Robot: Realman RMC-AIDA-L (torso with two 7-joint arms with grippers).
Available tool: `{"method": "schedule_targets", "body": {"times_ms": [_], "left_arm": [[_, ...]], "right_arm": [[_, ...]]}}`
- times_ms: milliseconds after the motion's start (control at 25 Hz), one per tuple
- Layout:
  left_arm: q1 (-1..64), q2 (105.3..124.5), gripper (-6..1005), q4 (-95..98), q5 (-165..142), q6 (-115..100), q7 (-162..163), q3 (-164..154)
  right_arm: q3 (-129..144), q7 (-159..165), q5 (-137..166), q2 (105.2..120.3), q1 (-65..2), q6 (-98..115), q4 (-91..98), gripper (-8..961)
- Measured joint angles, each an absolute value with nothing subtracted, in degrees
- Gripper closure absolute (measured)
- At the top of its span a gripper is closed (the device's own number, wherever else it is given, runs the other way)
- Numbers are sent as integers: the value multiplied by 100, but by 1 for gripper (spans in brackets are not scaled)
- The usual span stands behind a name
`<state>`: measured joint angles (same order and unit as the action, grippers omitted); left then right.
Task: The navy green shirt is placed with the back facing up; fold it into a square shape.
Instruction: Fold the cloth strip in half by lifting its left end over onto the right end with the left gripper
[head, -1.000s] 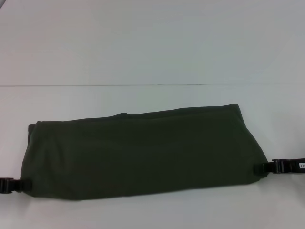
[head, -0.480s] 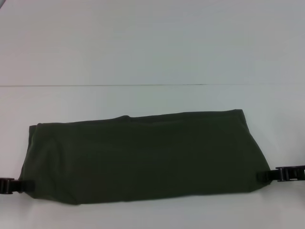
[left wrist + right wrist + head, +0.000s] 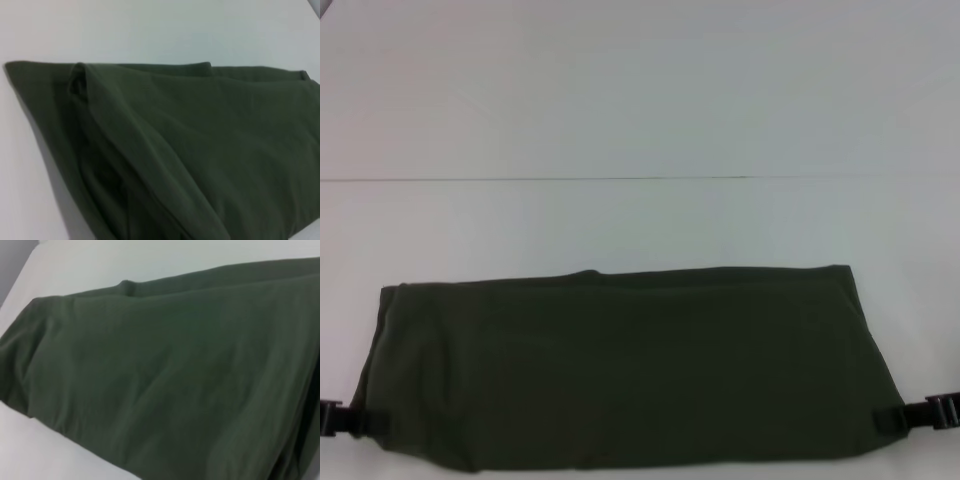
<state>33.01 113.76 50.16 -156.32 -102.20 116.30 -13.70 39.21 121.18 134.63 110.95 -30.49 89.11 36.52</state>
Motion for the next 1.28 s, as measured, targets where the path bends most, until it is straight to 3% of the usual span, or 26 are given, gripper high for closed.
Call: {"method": "schedule_targets", "body": {"times_ms": [640, 1280], "left_arm": [[3421, 11290, 992, 5131, -16358, -11423, 11939, -1709], [3354, 11285, 993, 5308, -16366, -11328, 12095, -1861]], "right_arm": [[4154, 11866, 14110, 11136, -2946, 9712, 3654, 915], [3990, 11755, 14264, 11132, -2889, 9732, 3699, 884]]}}
